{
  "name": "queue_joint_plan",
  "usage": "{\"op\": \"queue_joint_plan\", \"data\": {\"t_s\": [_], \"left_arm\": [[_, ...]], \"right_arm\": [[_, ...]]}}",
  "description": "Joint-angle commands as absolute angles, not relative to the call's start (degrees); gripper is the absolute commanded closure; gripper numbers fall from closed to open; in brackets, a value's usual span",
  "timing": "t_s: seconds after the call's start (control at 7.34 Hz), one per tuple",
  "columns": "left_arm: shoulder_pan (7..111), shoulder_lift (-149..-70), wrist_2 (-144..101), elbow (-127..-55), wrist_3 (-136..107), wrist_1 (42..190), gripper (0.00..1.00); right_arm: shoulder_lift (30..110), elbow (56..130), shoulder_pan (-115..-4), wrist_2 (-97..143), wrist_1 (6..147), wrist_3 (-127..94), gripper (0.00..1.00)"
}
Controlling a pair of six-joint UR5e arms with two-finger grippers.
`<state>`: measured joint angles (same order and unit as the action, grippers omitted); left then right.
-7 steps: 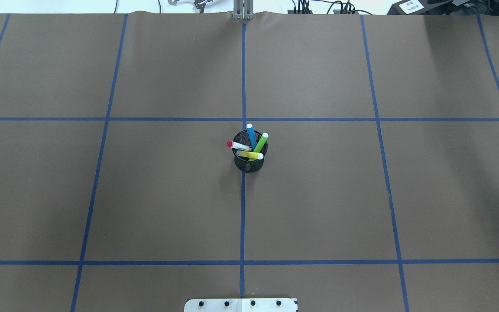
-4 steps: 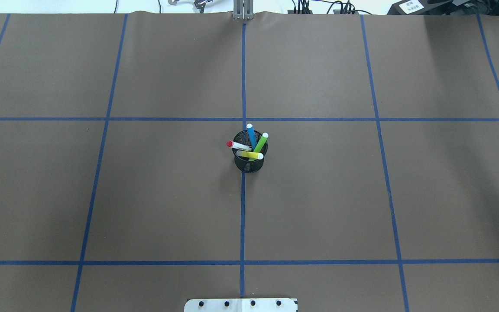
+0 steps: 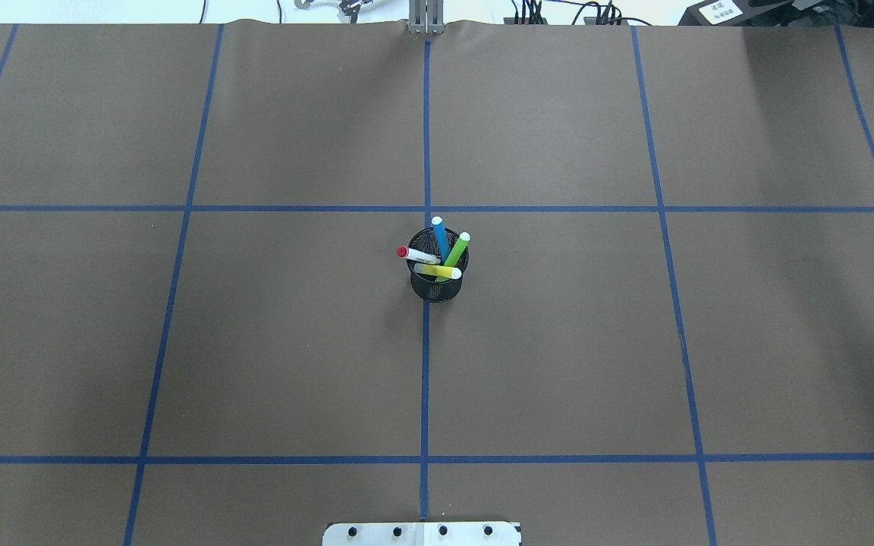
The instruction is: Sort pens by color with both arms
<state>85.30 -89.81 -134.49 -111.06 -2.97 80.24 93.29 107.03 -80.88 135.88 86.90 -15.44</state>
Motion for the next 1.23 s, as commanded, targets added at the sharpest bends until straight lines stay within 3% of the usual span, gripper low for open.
{"op": "queue_joint_plan", "data": {"t_s": [0.0, 0.41, 0.68, 1.09], "left_arm": [[85.3, -89.5, -134.7, -110.7, -2.9, 80.4, 0.01], [85.2, -89.6, -134.3, -109.4, -3.0, 80.2, 0.01], [85.2, -89.5, -134.2, -109.0, -2.9, 80.3, 0.0], [85.2, -89.6, -134.2, -108.6, -2.9, 80.2, 0.0]], "right_arm": [[93.2, 108.5, -79.0, 136.0, 86.6, -16.2, 0.01], [87.7, 113.2, -72.4, 135.5, 86.5, -30.9, 0.01], [78.2, 113.5, -65.2, 133.2, 86.6, -44.6, 0.01], [68.9, 112.9, -52.6, 123.2, 87.2, -47.6, 0.03]]}}
